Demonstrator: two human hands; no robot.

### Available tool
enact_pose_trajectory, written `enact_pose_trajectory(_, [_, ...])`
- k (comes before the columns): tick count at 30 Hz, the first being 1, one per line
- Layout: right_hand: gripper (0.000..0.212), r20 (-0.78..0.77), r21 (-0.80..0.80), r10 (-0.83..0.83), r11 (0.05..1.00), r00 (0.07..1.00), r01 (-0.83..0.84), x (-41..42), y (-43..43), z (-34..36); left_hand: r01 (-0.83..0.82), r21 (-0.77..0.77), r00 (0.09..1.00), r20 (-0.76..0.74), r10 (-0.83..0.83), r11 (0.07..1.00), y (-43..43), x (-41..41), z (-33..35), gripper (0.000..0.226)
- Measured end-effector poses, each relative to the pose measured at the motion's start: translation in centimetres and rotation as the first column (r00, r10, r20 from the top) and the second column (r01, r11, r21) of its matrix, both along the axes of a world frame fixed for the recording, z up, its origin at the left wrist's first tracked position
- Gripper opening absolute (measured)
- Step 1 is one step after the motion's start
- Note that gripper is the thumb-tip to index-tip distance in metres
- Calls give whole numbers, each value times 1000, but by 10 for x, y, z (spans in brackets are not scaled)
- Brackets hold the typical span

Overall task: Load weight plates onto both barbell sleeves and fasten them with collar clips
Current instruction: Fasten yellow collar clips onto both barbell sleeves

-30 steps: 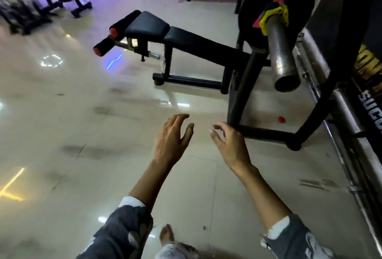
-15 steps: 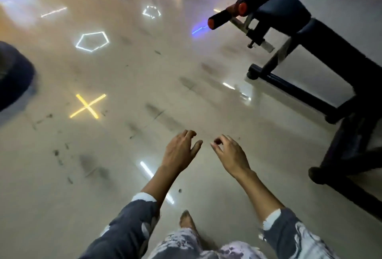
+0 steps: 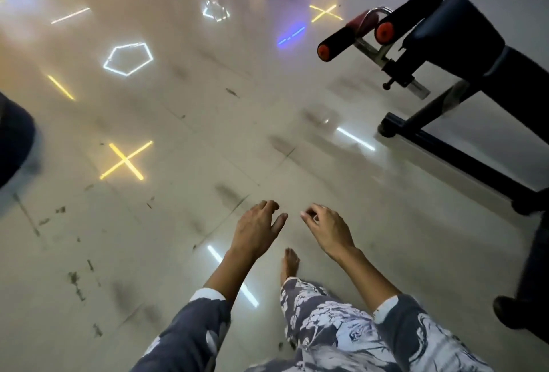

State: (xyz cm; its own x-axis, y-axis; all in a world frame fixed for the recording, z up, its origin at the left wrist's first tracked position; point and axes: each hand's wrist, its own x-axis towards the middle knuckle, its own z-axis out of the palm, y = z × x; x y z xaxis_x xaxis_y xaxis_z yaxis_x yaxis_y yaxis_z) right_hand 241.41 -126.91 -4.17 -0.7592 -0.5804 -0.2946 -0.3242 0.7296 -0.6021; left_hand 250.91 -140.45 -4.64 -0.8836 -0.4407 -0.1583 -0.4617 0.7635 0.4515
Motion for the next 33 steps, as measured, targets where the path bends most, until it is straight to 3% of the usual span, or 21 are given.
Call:
enact_pose_trajectory(4, [26, 47, -10, -44, 999, 998, 45, -81, -76, 7, 2, -16, 998, 65, -1, 1000, -82, -68, 14, 37])
enact_pose_trajectory(10, [30, 36, 27, -4, 1000, 999, 3, -198, -210, 12, -93, -36, 995, 22, 94, 995, -214, -183, 20, 36])
enact_pose_trajectory(14, [32, 12, 60, 37, 997, 999, -38, -256, -274, 5, -58, -42, 998, 24, 59, 997, -277, -248, 15, 38])
enact_pose_trajectory(24, [26, -58, 54, 11, 998, 998, -8, -442, -469, 13, 101, -65, 995, -3, -102, 993, -486, -463, 16, 42])
enact_pose_trajectory(33, [27, -75, 21, -252, 967, 965, 254, -631, -548, -8, 345, -67, 938, 47, -343, 936, -580, -690, 1, 41])
